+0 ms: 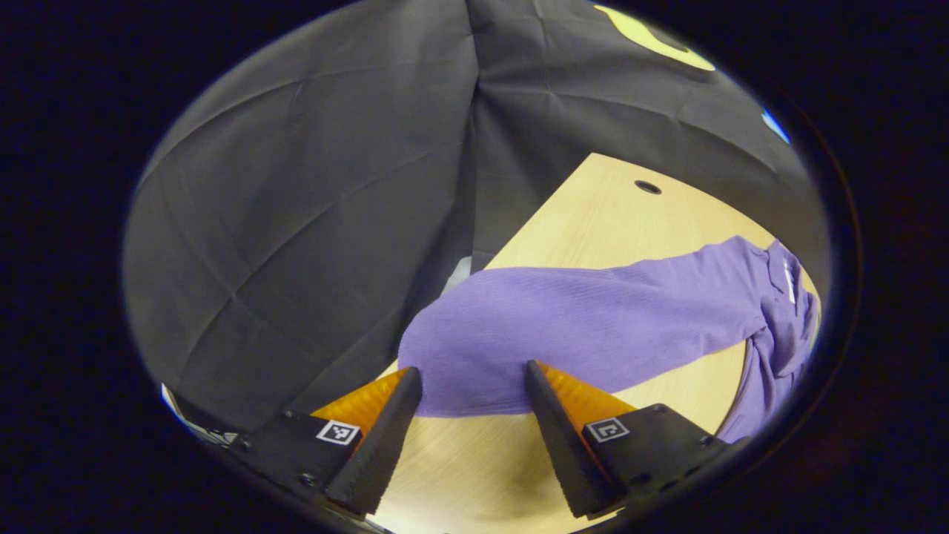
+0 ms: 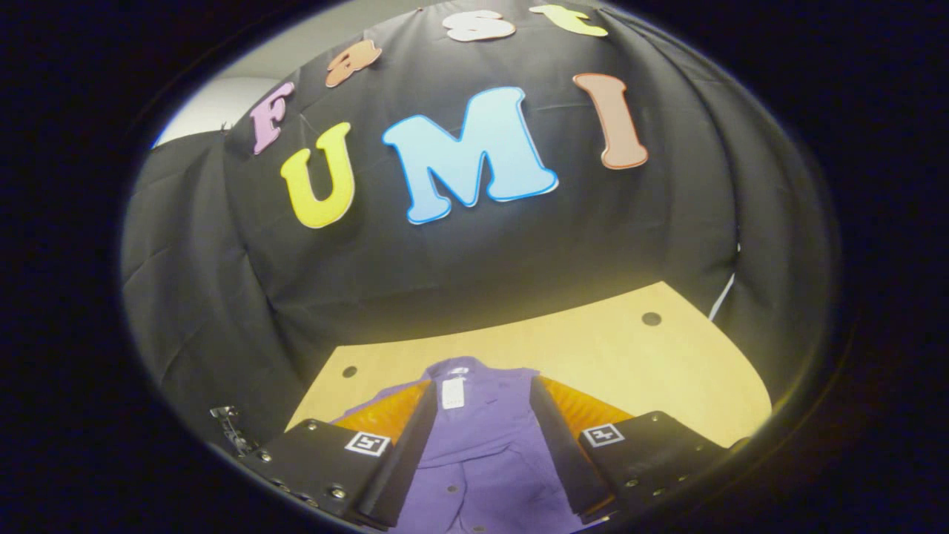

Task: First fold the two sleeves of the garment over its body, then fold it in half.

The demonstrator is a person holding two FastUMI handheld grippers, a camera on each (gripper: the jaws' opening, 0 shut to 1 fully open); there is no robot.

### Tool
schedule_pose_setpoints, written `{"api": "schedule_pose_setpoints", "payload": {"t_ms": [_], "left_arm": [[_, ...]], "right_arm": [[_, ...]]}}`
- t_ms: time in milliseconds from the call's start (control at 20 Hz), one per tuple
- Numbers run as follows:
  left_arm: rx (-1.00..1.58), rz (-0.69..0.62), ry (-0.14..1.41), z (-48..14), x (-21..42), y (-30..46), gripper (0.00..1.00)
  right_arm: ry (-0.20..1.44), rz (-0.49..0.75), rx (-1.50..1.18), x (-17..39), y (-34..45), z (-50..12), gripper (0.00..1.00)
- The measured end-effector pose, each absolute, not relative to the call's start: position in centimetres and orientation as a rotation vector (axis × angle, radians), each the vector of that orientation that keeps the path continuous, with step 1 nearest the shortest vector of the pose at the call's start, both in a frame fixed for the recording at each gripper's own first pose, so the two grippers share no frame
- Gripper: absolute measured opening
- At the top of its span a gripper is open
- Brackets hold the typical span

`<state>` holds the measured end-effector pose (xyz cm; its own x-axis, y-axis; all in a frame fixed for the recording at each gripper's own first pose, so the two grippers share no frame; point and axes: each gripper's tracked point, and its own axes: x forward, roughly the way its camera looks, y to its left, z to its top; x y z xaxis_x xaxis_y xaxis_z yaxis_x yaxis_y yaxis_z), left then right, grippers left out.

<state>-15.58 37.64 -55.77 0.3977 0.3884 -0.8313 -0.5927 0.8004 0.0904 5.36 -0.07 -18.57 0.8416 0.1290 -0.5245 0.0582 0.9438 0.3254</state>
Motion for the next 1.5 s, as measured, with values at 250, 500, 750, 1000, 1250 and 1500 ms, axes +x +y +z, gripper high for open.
{"api": "schedule_pose_setpoints", "payload": {"t_ms": [250, 500, 750, 1000, 1250, 1500], "left_arm": [[-0.198, 0.558, 0.993, -56.3, -14.2, 36.1, 0.67], [-0.079, 0.59, 1.005, -56.4, -13.2, 35.6, 0.17], [0.011, 0.594, 1.067, -56.7, -12.2, 35.1, 0.06], [-0.011, 0.51, 1.029, -54.9, -10.0, 32.0, 0.07], [-0.01, 0.379, 0.939, -50.8, -5.1, 26.8, 0.07], [-0.008, 0.231, 0.855, -47.2, 0.6, 19.4, 0.07]], "right_arm": [[0.532, -0.084, 0.33, 3.3, -7.0, -17.7, 0.79], [0.5, -0.148, 0.284, 1.8, -12.1, -16.2, 0.79], [0.476, -0.201, 0.27, 0.2, -15.2, -15.3, 0.79], [0.479, -0.211, 0.269, -1.7, -15.8, -14.0, 0.79], [0.443, -0.179, 0.282, -2.1, -14.5, -11.5, 0.79], [0.397, -0.116, 0.314, -1.3, -12.2, -9.3, 0.79]]}}
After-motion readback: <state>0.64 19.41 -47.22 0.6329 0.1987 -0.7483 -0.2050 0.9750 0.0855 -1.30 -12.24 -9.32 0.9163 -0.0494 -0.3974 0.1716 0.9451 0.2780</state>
